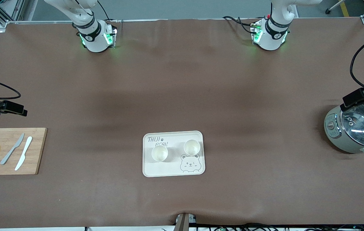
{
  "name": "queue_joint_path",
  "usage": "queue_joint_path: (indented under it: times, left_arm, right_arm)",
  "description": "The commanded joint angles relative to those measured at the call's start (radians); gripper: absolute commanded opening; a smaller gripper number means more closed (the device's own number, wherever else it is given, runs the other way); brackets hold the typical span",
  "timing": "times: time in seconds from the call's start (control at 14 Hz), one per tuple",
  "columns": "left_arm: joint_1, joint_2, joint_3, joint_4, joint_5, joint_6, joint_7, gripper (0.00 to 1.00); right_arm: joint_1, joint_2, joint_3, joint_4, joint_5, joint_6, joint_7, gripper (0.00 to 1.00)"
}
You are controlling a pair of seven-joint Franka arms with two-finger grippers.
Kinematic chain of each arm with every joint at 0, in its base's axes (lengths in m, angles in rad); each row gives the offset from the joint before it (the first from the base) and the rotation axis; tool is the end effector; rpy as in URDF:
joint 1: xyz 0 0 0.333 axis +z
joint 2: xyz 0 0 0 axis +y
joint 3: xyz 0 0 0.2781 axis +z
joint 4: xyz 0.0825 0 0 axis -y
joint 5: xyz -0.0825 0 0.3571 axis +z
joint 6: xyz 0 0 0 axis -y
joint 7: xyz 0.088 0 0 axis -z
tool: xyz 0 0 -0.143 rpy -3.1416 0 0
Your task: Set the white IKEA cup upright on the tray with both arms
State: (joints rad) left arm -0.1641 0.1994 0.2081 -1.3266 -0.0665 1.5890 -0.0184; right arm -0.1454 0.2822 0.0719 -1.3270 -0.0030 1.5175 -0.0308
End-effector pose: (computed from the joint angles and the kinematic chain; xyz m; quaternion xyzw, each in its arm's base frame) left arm 0.5852 0.0050 0.5527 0.9990 0.0280 0.0337 0.0124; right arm 0.5891 -0.0488 0.4958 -0.9987 0.0223 0.0450 0.0109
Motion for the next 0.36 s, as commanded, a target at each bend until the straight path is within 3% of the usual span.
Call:
queue_joint_path:
  times: [0.0,0.29]
  left_arm:
    - [-0.003,-0.008,-0.001,0.015,0.02,-0.021,-0.003,1.0]
    - [-0.003,0.0,-0.001,0.015,0.022,-0.021,0.003,1.0]
  right_arm:
    - [-0.029,-0.06,0.017,-0.055,-0.011,0.017,-0.017,1.0]
    - [-0.031,-0.06,0.017,-0.058,-0.011,0.017,-0.02,1.0]
